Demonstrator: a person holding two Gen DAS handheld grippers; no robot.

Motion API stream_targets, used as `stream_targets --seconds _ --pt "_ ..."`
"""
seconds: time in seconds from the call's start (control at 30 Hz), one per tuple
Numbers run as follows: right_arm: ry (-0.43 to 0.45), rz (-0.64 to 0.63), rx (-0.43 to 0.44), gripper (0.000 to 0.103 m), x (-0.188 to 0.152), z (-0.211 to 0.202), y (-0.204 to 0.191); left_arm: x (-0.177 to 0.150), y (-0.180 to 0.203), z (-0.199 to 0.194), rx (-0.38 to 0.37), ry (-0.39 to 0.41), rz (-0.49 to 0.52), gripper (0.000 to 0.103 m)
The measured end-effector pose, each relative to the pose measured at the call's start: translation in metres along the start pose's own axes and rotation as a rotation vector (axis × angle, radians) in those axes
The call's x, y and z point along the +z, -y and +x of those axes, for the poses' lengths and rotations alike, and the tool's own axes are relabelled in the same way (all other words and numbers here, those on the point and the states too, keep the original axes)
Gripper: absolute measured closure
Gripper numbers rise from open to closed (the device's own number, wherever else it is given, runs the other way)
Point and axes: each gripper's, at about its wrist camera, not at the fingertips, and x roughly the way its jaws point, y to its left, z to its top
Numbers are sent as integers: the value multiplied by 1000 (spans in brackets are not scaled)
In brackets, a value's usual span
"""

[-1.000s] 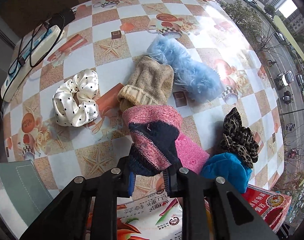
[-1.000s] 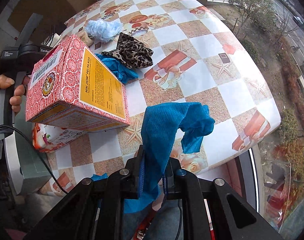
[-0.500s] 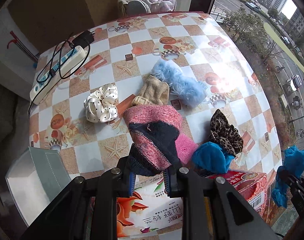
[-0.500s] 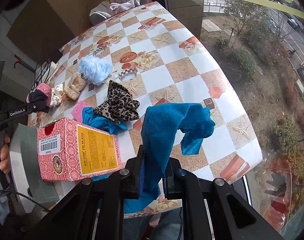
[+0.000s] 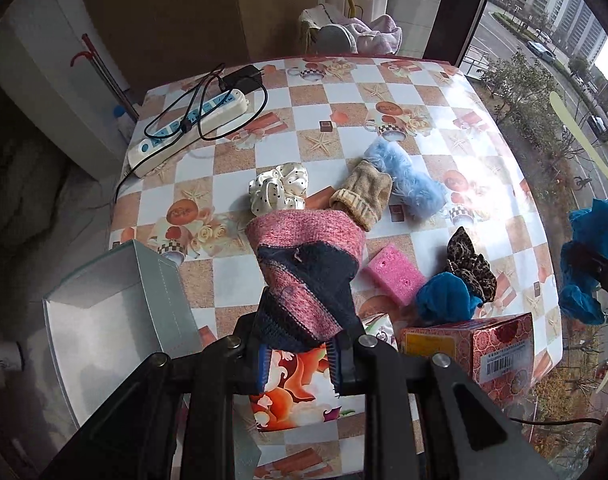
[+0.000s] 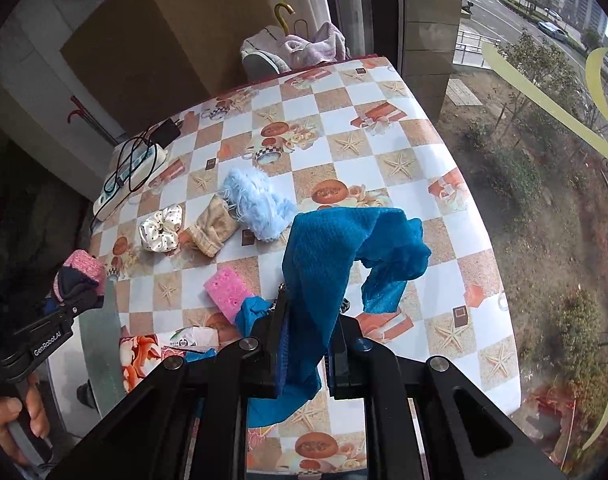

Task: Organize soft objects
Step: 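Carry the pink-and-navy sock and blue glove with both tools over the box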

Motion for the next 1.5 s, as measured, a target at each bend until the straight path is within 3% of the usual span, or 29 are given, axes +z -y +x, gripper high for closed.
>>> stream_targets --seconds 0.33,0.8,1.17,1.5 --pt "18 -161 48 87 7 -8 -79 -34 -51 -22 19 26 -94 78" --pt "-38 -298 67 87 -34 -5 -154 -85 -126 -27 54 29 -210 78" --pt "-116 -426 73 87 -69 5 -199 -112 -151 -18 77 13 -211 78" --pt "-129 -491 60 87 -78 8 -219 -125 -159 -14 66 2 -220 78"
